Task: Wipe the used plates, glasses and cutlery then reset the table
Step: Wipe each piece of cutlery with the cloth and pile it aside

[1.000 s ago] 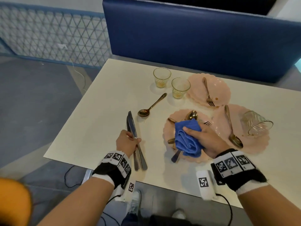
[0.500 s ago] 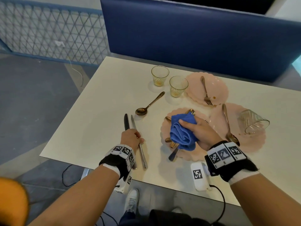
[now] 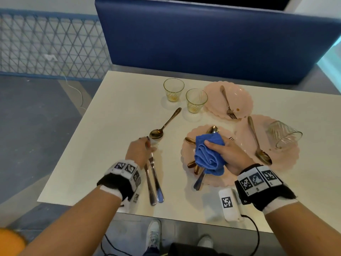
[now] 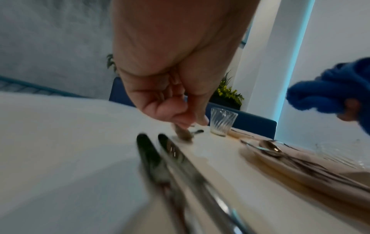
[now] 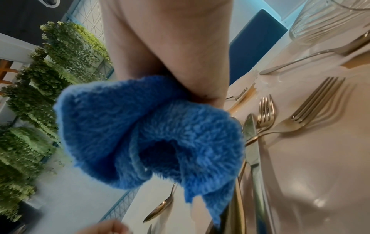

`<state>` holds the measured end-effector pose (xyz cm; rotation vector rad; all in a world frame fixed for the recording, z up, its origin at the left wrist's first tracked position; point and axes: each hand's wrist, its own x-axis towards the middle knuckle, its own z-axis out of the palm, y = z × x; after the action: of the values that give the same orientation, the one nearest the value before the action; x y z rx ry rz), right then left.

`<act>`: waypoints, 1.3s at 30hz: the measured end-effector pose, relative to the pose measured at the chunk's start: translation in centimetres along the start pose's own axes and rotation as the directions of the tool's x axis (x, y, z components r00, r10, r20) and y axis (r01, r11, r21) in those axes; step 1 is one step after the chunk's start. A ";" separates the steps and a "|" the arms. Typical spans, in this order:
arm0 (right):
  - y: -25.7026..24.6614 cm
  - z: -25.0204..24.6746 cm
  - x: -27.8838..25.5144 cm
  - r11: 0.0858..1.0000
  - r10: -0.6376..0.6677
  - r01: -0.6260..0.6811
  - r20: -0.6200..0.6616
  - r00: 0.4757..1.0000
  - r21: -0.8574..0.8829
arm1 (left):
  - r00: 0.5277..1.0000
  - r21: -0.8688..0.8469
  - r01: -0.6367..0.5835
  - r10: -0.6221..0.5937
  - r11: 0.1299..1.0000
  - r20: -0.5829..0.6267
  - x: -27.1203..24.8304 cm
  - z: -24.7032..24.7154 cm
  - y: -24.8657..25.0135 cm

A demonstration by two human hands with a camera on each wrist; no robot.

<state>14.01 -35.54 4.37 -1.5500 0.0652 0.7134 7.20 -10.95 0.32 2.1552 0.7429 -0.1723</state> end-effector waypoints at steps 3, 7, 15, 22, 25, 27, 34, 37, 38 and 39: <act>-0.2 -0.4 0.1 0.999 -0.027 0.025 -0.041 0.999 -0.031 | 0.991 0.179 -0.132 0.136 0.975 -0.009 4.6 -1.8 3.3; -0.2 -1.0 -0.2 0.999 -0.024 0.021 -0.109 0.994 -0.031 | 0.981 0.376 -0.190 0.158 0.907 0.116 10.5 -1.3 7.4; 1.8 -3.0 -1.8 1.000 0.021 -0.018 -0.239 0.971 0.016 | 0.963 0.596 -0.131 -0.040 0.792 0.265 14.7 2.5 8.7; 2.8 -3.0 -1.5 0.997 0.076 -0.071 -0.253 0.965 0.027 | 0.933 0.435 0.022 -0.174 0.900 0.314 14.8 2.5 7.4; 3.0 -2.6 -1.0 0.996 0.076 -0.087 -0.236 0.969 -0.035 | 0.909 0.237 0.176 -0.250 0.956 0.334 15.0 2.1 6.3; 3.0 -2.4 -0.7 0.994 0.077 -0.092 -0.212 0.974 -0.066 | 0.903 0.072 0.274 -0.282 0.959 0.324 14.5 1.8 5.9; 0.7 -0.8 0.0 0.993 0.088 -0.080 -0.086 0.992 0.092 | 0.945 -0.237 0.202 -0.126 0.950 0.301 9.6 0.8 7.9; -0.6 0.4 1.3 0.998 0.039 -0.033 -0.098 0.994 0.059 | 0.942 -0.270 0.052 0.043 0.961 0.333 6.0 2.0 9.8; -1.0 0.8 1.5 1.000 0.023 -0.022 -0.099 0.995 0.008 | 0.934 -0.267 0.010 0.087 0.964 0.348 4.8 2.6 10.6; -1.3 1.3 1.7 0.998 0.008 -0.013 -0.080 0.997 -0.068 | 0.926 -0.259 -0.032 0.125 0.965 0.355 4.0 3.1 11.2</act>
<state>15.43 -33.55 4.76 -1.6450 0.1097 0.6679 17.18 -16.90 4.39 1.8364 0.4321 -0.4083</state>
